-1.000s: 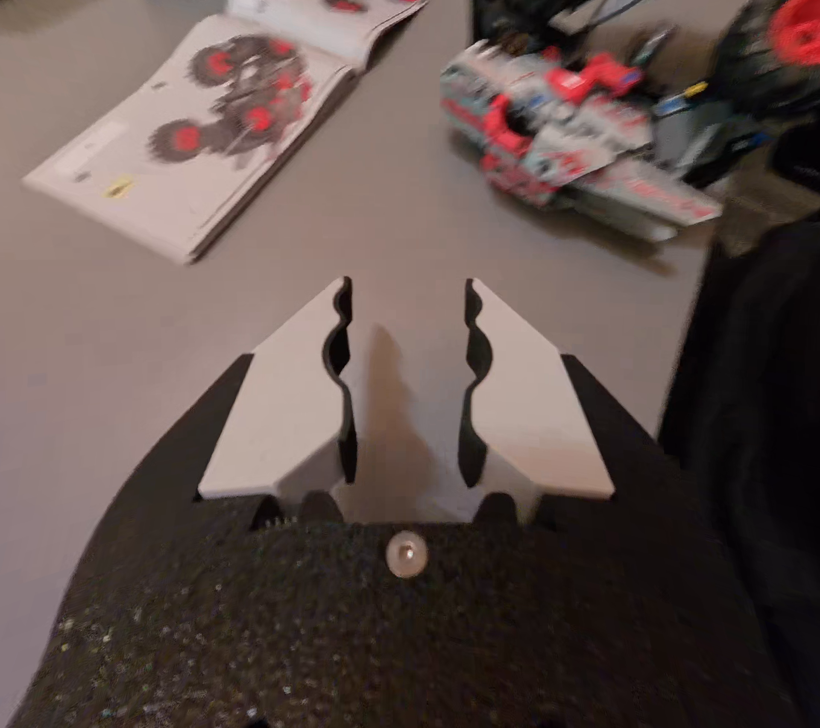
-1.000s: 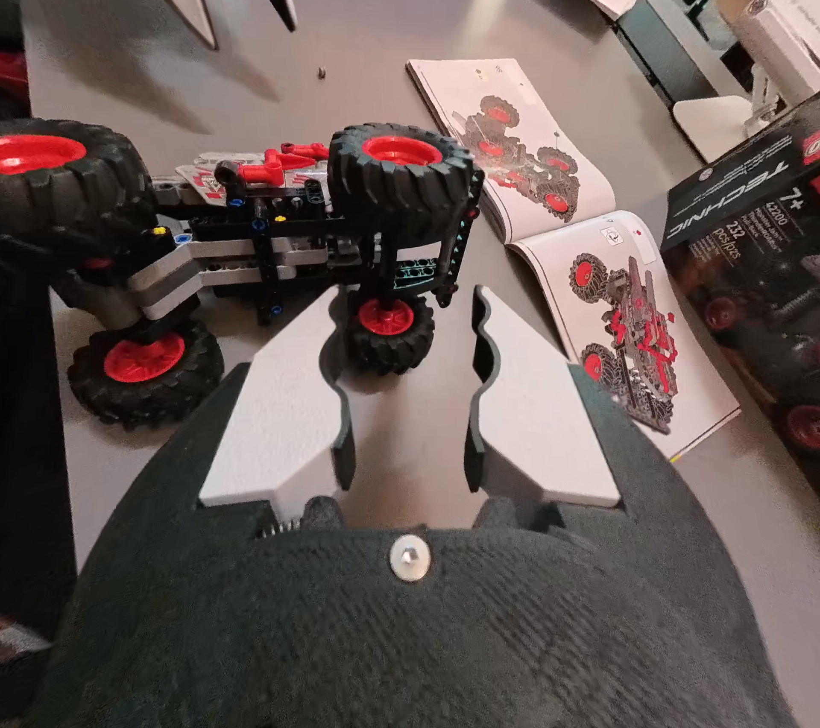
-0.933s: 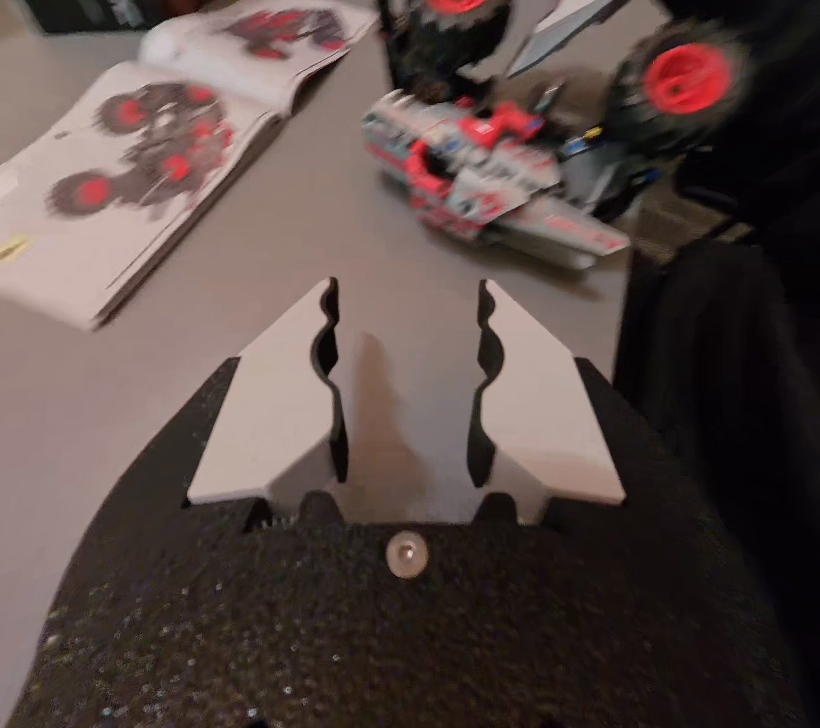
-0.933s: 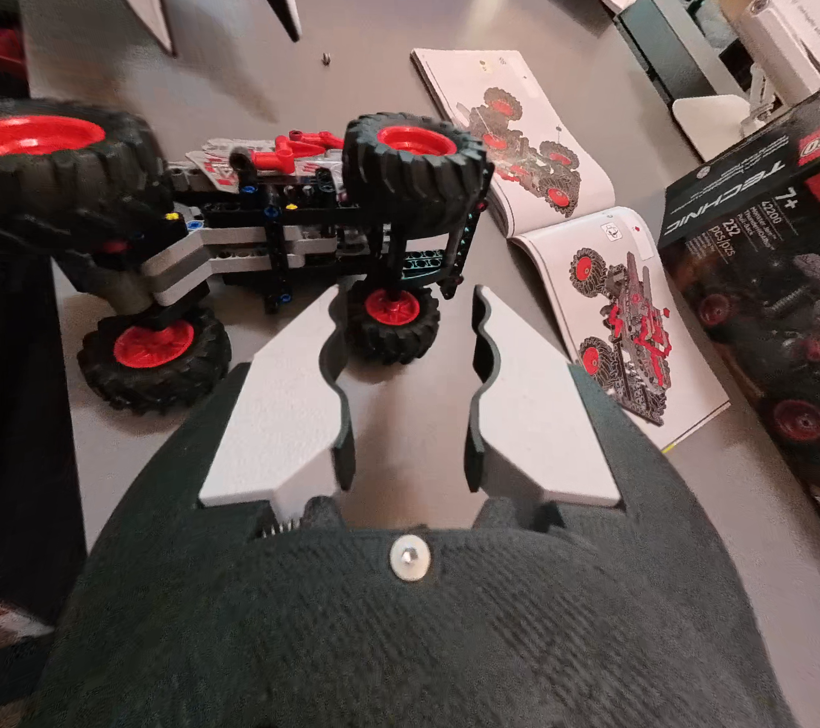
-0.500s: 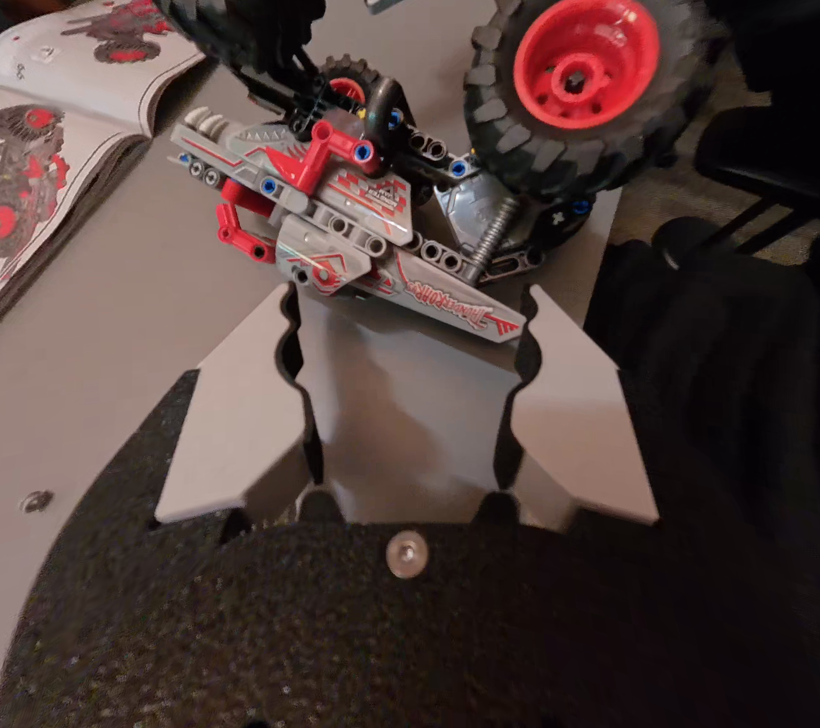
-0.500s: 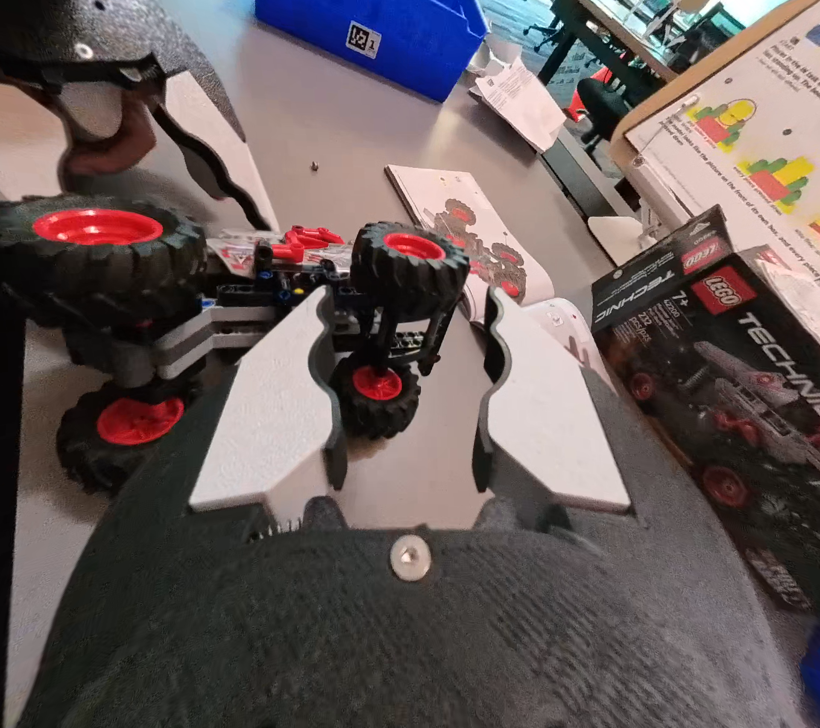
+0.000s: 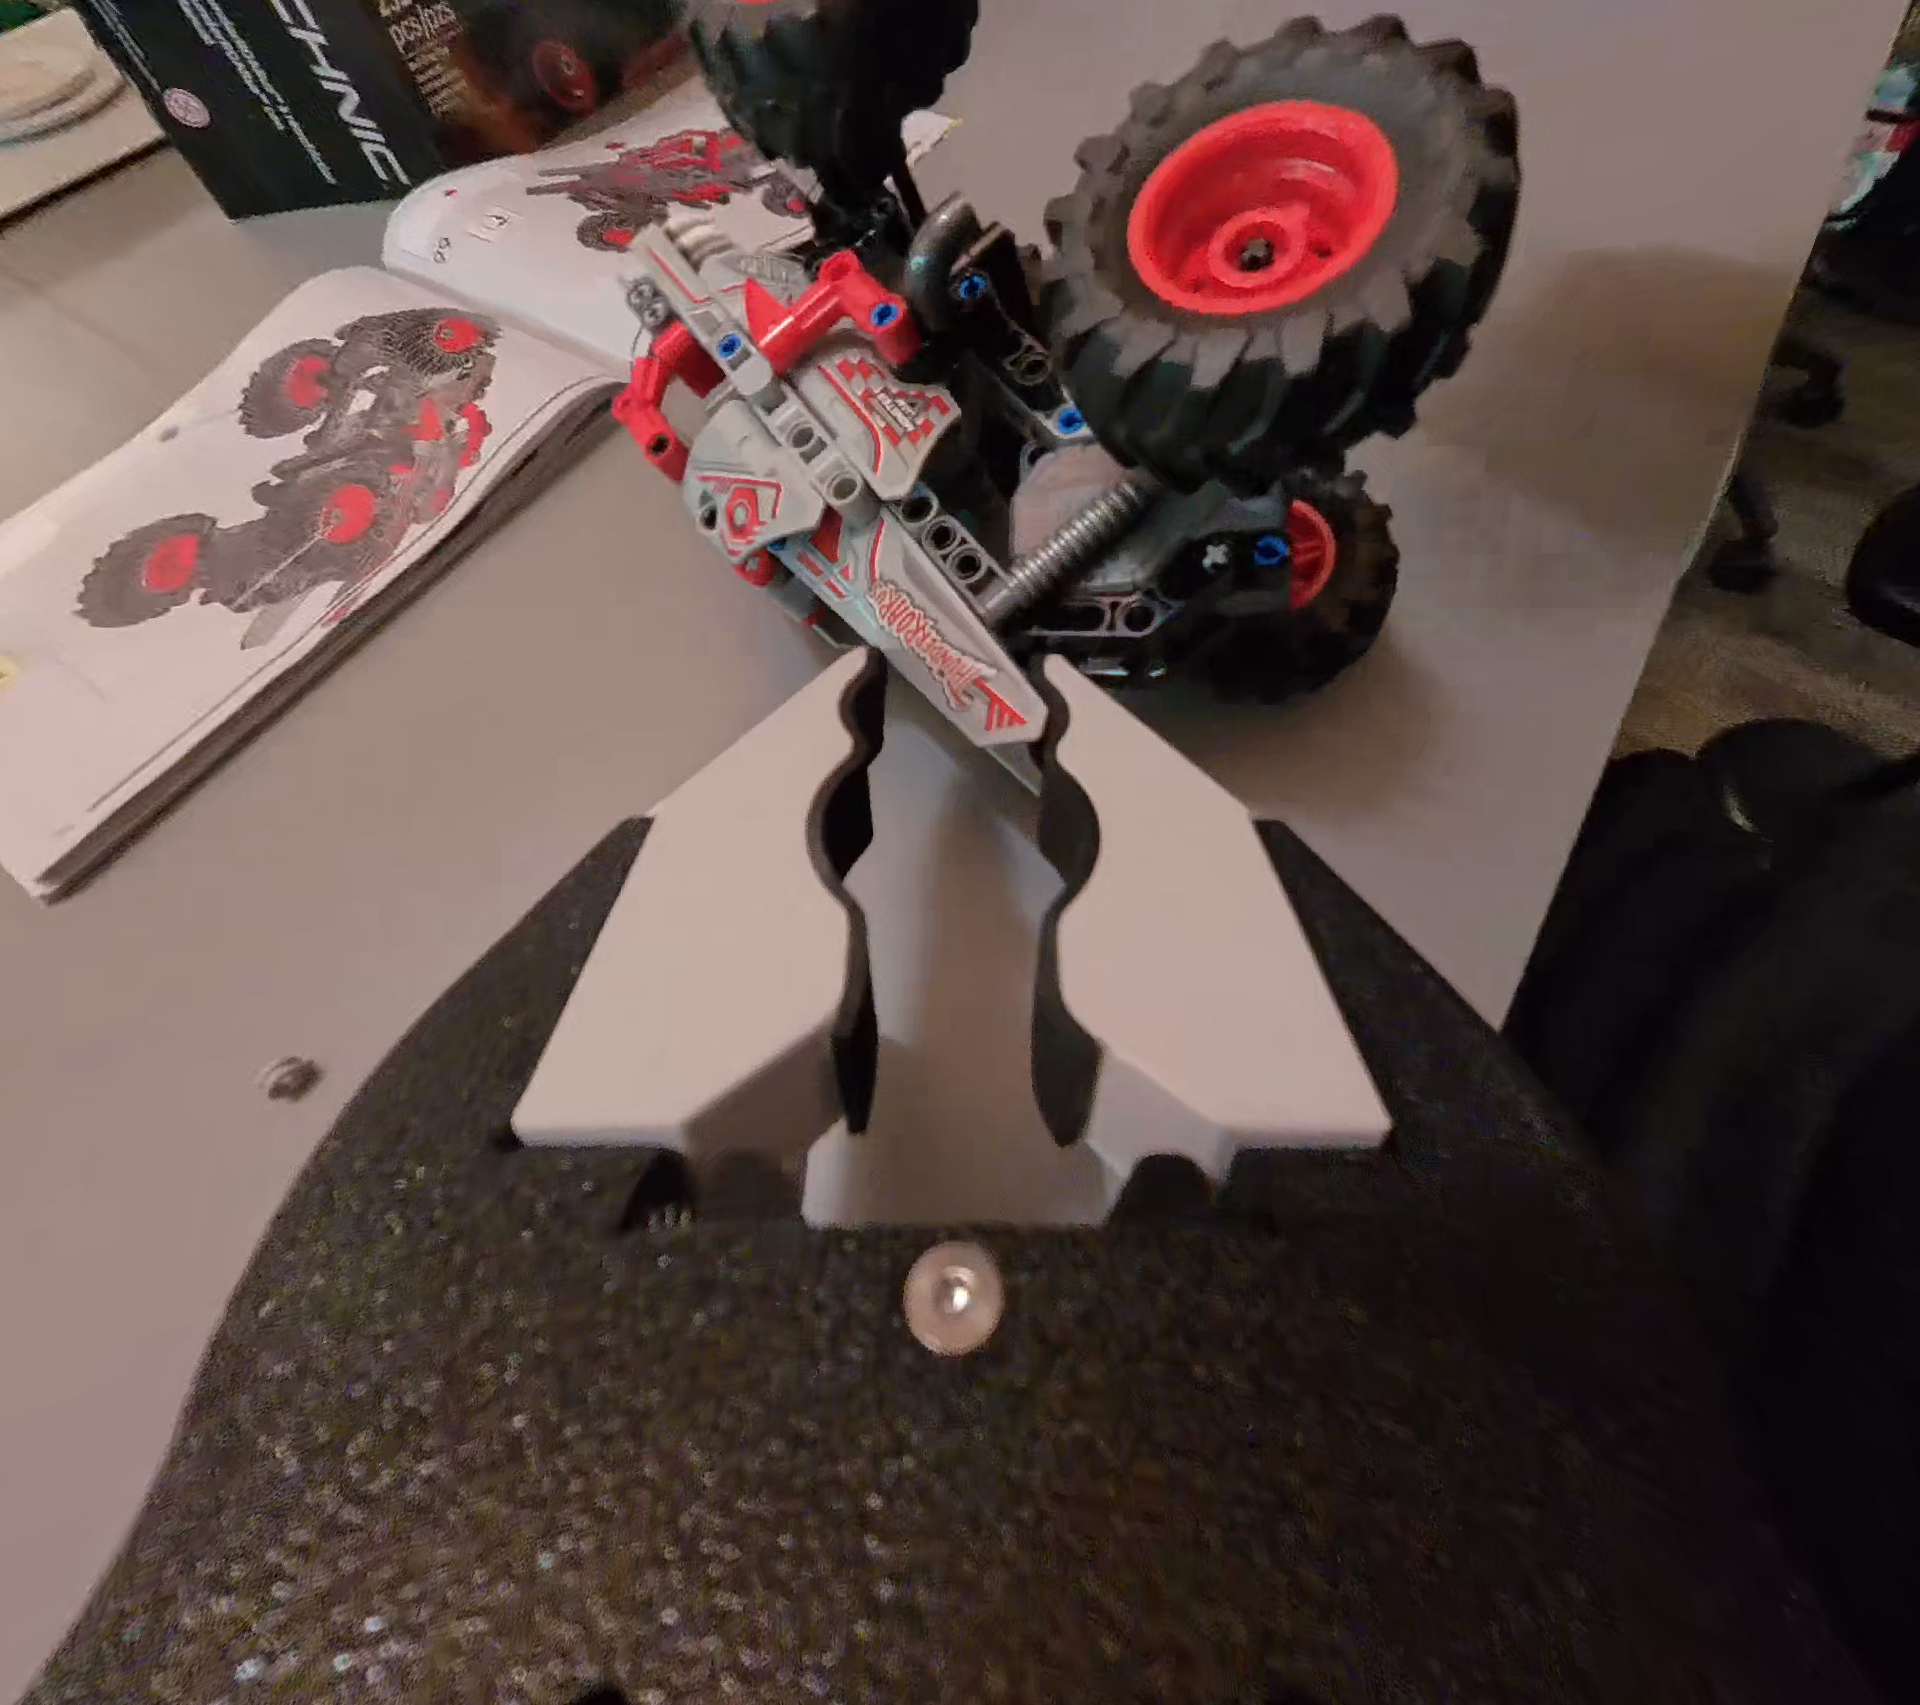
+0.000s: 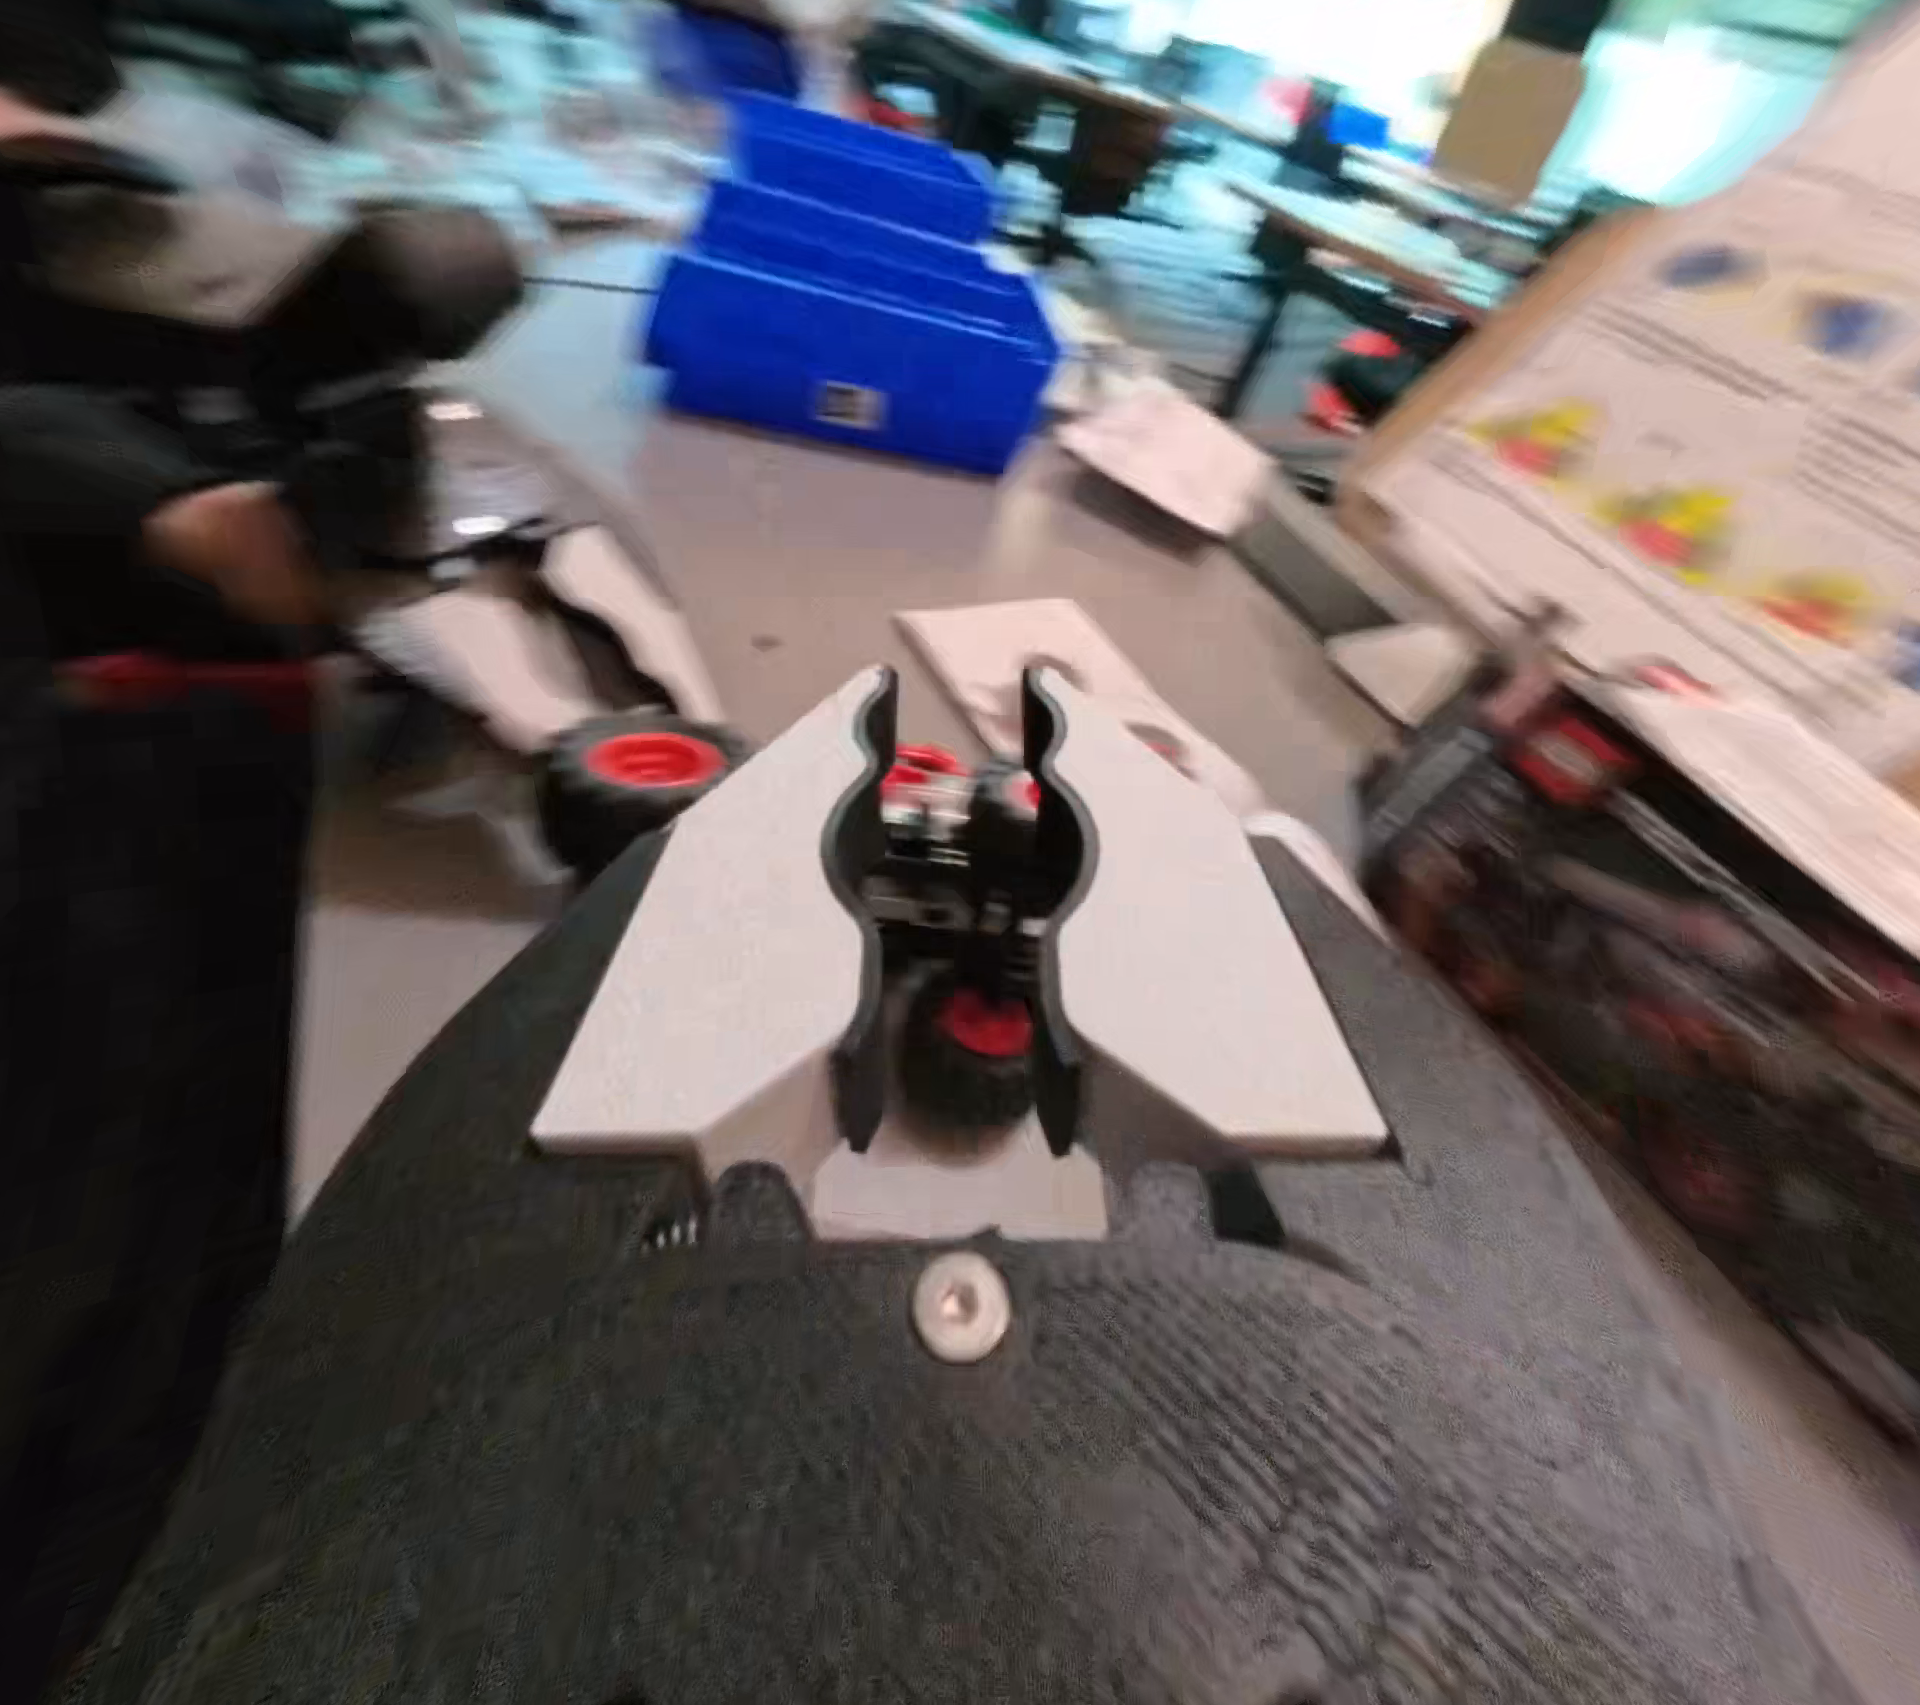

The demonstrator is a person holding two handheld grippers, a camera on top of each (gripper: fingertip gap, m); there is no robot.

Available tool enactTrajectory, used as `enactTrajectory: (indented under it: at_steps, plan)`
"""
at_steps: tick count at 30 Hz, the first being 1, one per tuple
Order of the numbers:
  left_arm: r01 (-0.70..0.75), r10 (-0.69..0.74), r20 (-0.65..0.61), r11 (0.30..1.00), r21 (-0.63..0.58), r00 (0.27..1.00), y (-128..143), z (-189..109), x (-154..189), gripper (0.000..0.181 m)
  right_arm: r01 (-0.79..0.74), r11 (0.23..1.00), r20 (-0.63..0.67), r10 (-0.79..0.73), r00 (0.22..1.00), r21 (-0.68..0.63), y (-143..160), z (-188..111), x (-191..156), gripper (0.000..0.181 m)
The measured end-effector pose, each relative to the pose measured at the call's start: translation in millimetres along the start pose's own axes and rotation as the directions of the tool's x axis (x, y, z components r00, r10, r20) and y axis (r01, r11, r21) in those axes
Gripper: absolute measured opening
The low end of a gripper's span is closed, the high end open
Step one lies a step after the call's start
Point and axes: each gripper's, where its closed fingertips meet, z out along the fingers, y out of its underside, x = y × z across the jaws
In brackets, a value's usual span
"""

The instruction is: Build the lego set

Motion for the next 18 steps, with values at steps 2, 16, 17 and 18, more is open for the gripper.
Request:
enactTrajectory:
  at_steps: [2, 16, 17, 18]
  plan:
    - [-0.010, 0.010, 0.003, 1.000, 0.001, 1.000, -1, 2, -1, 0.023, -0.066, 0.996, -0.195, 0.054, 0.979, -0.053, 16, -9, 41, 0.048]
    - [-0.013, 0.018, 0.087, 0.998, -0.054, 0.996, 2, 4, -13, 0.015, -0.197, 0.956, 0.098, 0.222, 0.970, -0.217, 50, 30, -7, 0.046]
    - [0.015, -0.014, 0.098, 1.000, -0.012, 0.995, -2, 2, -18, 0.013, -0.230, 0.963, 0.284, 0.261, 0.922, -0.138, 27, 19, -32, 0.025]
    - [0.028, -0.029, 0.095, 1.000, 0.011, 0.995, -6, 0, -20, 0.011, -0.274, 0.959, 0.350, 0.281, 0.894, -0.071, 10, 12, -39, 0.022]
